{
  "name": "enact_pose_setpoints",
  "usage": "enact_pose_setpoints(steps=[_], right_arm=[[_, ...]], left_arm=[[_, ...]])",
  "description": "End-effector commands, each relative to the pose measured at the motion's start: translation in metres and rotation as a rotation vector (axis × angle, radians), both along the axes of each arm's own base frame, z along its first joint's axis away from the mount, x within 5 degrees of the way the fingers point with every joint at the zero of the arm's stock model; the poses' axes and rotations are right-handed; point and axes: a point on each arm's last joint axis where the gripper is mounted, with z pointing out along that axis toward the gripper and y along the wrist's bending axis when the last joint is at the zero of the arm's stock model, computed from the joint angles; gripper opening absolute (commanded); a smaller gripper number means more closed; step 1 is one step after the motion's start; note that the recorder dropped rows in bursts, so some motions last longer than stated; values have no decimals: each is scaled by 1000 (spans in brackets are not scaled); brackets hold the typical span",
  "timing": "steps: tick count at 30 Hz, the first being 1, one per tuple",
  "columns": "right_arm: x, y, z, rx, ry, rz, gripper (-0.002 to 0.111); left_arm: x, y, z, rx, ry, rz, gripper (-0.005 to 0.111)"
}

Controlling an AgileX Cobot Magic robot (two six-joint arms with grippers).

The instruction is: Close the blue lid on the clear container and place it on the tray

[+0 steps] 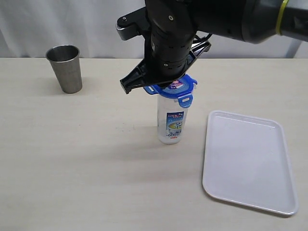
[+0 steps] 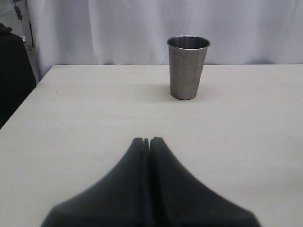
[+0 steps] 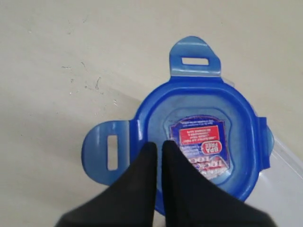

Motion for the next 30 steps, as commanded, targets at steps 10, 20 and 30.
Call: enact_pose_setpoints(steps=[10, 20, 30], right_arm=[[8, -3, 2, 53, -49, -18, 4], [-13, -30, 59, 65, -137, -65, 5], [-35, -82, 6, 99, -23, -145, 5]], left_arm=[[0, 0, 0, 0, -7, 0, 8], [0, 0, 0, 0, -7, 0, 8], [0, 0, 0, 2, -7, 1, 8]])
